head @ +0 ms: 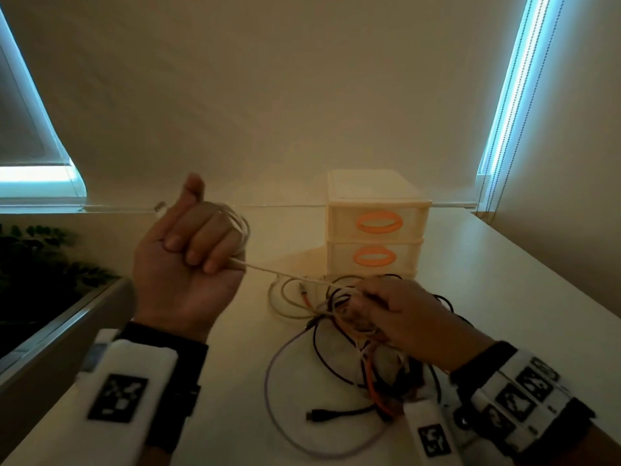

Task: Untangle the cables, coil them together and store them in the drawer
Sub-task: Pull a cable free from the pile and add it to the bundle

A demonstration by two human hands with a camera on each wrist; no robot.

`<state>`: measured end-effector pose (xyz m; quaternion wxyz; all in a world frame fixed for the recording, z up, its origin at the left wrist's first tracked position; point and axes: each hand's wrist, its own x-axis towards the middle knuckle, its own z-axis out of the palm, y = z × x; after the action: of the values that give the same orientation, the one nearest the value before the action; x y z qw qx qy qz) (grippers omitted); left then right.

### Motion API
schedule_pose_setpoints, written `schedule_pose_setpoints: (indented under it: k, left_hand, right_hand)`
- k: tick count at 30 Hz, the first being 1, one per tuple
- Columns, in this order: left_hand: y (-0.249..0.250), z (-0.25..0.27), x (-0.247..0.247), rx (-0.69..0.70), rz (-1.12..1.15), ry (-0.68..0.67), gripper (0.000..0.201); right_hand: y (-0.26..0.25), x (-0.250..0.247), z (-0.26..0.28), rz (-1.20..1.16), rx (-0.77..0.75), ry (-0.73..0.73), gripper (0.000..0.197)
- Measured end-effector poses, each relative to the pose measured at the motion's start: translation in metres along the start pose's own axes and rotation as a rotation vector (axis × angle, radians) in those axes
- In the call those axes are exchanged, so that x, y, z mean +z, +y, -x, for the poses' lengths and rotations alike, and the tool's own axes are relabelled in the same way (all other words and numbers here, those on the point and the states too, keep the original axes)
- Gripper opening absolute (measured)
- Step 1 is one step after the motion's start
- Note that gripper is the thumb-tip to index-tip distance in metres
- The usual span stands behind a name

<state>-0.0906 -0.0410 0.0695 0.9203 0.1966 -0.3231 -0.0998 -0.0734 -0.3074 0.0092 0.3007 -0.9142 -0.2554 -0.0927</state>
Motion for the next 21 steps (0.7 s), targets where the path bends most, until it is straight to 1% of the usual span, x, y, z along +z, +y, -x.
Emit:
schedule_pose_setpoints:
  k: [2,4,5,6,8,9,10,12,13,15,16,18,20,21]
  left_hand:
    - [0.004,0.003,0.003,-0.124,-0.083,-0.035,0.033]
    - [-0.01,0.008,0.007,-0.31,-0.33,-0.029,0.049]
    - [-0.02,0.011,0.007,-0.389,-0.515,-0.005,0.055]
    - [-0.032,0.014,0.006,-0.462,-0.701,0.001,0.056]
    - [-0.056,0.018,0.012,-0.625,-0.979,-0.048,0.051]
    - [-0.065,0.018,0.011,-0.682,-1.076,-0.05,0.048]
    - [-0.07,0.018,0.009,-0.709,-1.123,-0.02,0.051]
    - [-0.072,0.017,-0.002,-0.669,-1.191,0.087,0.061]
    - [-0.071,0.016,-0.005,-0.617,-1.242,0.123,0.057]
    - [-0.07,0.012,-0.001,-0.489,-1.208,0.196,0.037]
    - [-0.07,0.01,0.0,-0.418,-1.17,0.251,0.035]
    - [-0.07,0.005,0.002,-0.279,-1.086,0.302,0.043]
    - [-0.067,0.002,0.002,-0.154,-0.887,0.311,0.045]
    - [-0.064,0.002,0.001,-0.112,-0.753,0.325,0.045]
  right_hand:
    - [0.006,-0.009,-0.001,-0.145,0.135,0.065,0.027]
    - [0.005,-0.016,-0.003,-0.351,0.268,0.149,0.033]
    - [0.003,-0.02,-0.003,-0.439,0.301,0.193,0.036]
    - [0.001,-0.022,-0.003,-0.508,0.311,0.23,0.039]
    - [-0.006,-0.027,0.0,-0.617,0.281,0.258,0.041]
    - [-0.009,-0.029,0.001,-0.652,0.254,0.255,0.042]
    - [-0.013,-0.031,0.003,-0.659,0.216,0.252,0.043]
    - [-0.022,-0.035,0.008,-0.601,0.092,0.242,0.041]
    - [-0.027,-0.036,0.011,-0.559,0.012,0.218,0.036]
    - [-0.04,-0.035,0.02,-0.463,-0.158,0.105,0.03]
    - [-0.047,-0.032,0.023,-0.386,-0.229,0.041,0.031]
    - [-0.056,-0.021,0.025,-0.215,-0.307,-0.078,0.031]
    - [-0.054,-0.01,0.022,-0.074,-0.324,-0.167,0.027]
    - [-0.052,-0.008,0.02,-0.034,-0.326,-0.154,0.026]
